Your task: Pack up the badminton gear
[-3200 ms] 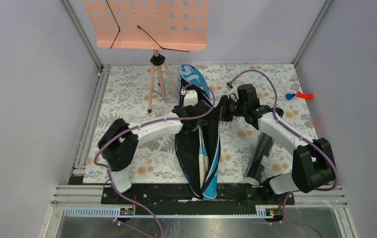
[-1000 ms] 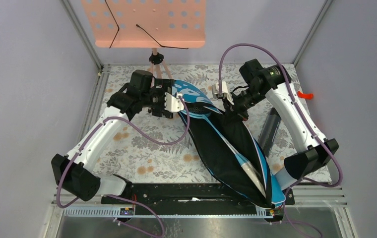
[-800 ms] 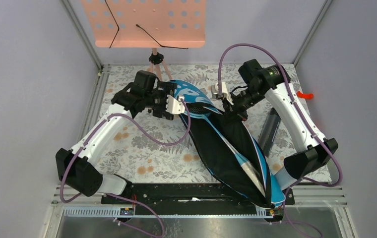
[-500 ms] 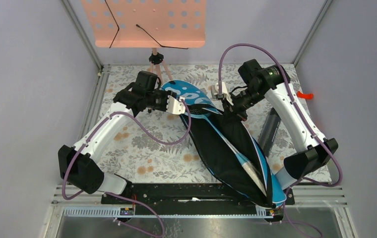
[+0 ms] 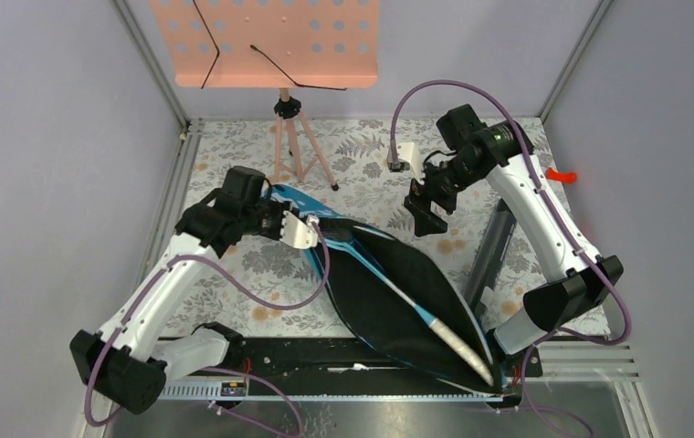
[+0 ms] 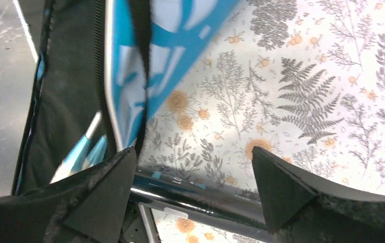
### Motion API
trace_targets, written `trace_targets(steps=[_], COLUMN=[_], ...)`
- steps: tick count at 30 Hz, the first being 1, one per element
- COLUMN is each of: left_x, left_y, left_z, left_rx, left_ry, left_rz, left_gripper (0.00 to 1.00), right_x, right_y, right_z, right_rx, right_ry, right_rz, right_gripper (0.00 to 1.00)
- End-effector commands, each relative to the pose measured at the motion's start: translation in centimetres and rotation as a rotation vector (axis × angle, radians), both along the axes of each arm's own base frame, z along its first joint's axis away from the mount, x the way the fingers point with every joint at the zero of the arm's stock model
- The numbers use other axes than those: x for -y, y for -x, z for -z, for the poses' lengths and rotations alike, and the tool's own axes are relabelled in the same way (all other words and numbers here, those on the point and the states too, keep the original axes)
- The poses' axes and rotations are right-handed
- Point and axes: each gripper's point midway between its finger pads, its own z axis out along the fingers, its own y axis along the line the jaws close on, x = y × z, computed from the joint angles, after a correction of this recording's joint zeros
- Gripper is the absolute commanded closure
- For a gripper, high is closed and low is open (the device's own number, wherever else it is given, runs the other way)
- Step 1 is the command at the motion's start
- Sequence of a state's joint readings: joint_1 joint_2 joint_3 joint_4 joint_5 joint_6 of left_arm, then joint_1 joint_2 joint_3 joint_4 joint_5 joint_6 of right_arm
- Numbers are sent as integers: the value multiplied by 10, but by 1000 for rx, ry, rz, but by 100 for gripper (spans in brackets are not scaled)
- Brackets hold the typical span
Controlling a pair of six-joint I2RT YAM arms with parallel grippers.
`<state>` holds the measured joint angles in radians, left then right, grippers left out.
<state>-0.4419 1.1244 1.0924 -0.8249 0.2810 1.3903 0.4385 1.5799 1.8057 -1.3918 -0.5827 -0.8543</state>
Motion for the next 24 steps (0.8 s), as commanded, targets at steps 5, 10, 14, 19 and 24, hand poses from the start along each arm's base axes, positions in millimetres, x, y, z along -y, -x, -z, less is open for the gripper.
trace_targets(steps=[5, 10, 14, 19, 24], left_x=[-59, -87, -96, -109, -111], left_y=[-7, -15, -16, -21, -15], left_z=[-77, -101, -115, -149, -192], left_rx=[184, 215, 235, 371, 427], left_ry=[87, 180, 254, 397, 577], left_rz=[-250, -437, -516, -632, -698], left_gripper=[100, 100, 100, 100, 100], right_x=[-1, -12, -15, -2, 11], right_y=[-23, -45, -68, -96, -97], right_z=[-20, -32, -51, -80, -95], right_rx=[235, 338, 407, 429, 455], right_ry=[-68, -178, -281, -454, -607], right_rz=[84, 206, 402, 786, 965], right_gripper=[0, 0, 0, 0, 0])
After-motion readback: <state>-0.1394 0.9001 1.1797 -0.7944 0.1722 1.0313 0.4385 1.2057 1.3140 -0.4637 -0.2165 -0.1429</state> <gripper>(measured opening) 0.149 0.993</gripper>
